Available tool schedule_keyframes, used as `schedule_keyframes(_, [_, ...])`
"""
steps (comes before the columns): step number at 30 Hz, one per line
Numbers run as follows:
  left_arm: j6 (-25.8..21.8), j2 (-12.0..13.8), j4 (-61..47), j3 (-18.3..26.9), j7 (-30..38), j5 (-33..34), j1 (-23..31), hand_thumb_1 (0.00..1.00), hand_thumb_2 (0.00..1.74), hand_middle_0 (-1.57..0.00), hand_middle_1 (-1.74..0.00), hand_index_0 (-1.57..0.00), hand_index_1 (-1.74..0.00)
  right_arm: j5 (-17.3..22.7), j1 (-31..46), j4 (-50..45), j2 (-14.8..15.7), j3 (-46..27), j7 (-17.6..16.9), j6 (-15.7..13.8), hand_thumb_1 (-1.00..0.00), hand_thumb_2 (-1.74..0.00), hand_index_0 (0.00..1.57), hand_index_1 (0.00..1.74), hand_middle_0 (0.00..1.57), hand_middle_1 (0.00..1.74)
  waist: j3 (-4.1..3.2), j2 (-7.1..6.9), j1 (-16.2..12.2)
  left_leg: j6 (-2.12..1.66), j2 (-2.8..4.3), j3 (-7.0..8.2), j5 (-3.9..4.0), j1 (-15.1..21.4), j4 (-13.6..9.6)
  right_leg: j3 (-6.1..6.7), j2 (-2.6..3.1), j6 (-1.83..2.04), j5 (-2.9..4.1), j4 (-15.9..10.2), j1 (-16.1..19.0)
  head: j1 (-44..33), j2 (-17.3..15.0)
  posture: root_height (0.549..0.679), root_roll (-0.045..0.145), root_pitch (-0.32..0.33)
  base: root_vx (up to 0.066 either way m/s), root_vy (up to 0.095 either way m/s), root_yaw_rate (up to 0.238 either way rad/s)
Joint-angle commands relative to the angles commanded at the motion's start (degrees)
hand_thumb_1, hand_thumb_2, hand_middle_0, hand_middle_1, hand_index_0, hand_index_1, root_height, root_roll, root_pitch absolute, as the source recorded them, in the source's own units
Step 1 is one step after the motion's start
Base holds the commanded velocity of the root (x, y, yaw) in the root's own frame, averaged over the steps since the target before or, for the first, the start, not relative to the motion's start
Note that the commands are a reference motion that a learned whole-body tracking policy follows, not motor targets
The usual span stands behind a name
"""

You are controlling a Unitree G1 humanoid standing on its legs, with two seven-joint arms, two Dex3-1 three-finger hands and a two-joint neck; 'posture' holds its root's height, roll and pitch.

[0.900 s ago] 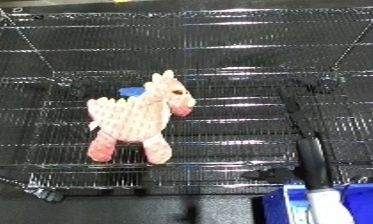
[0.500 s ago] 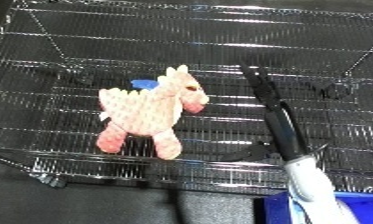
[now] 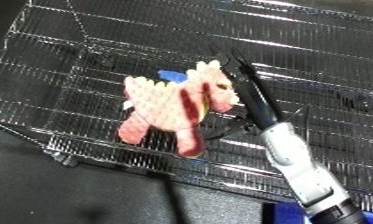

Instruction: Pick up the object and place it into the box

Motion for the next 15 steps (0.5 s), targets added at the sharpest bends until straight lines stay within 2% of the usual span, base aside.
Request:
schedule_keyframes(6, [-0.6,0.9,-0.1,-1.0,-0.1,-0.5,-0.3,1.00,1.74,-1.57,-1.74,-1.57,-1.74,-2.4,-8.2,7.2,-0.1,5.5,-0.5,0.5,0.00,0.00,0.00,0.00,0.00,0.00,0.00,0.19,1.7,0.04,-0.27,-0.89,0.24,-2.9,0.7,-0.41,-0.14,0.04,0.43,0.0,-1.9,1.3,0.8,0.622,0.015,-0.119,0.003,0.013,0.071])
schedule_keyframes(11, [-1.0,1.6,0.0,-1.9,0.2,-0.6,-1.0,1.00,1.74,-1.57,-1.74,-1.57,-1.74,-5.3,-13.0,13.2,1.6,9.3,-0.7,1.2,0.00,0.00,0.00,0.00,0.00,0.00,0.00,0.25,3.1,0.11,-0.43,-1.46,0.31,-4.6,1.0,-0.88,-0.26,0.01,0.72,0.0,-3.0,2.2,1.4,0.622,0.008,-0.098,-0.001,0.001,0.076])
schedule_keyframes(15, [-1.4,1.9,-0.1,-2.1,0.4,-0.7,-1.3,1.00,1.74,-1.57,-1.74,-1.57,-1.74,-6.6,-15.7,17.7,3.4,12.7,0.7,1.5,0.00,0.00,0.00,0.00,0.00,0.00,0.00,0.35,4.0,0.07,-0.44,-1.85,0.34,-5.4,1.2,-1.20,-0.24,-0.11,0.80,0.1,-3.5,3.1,1.6,0.621,0.004,-0.088,0.000,0.001,0.049])
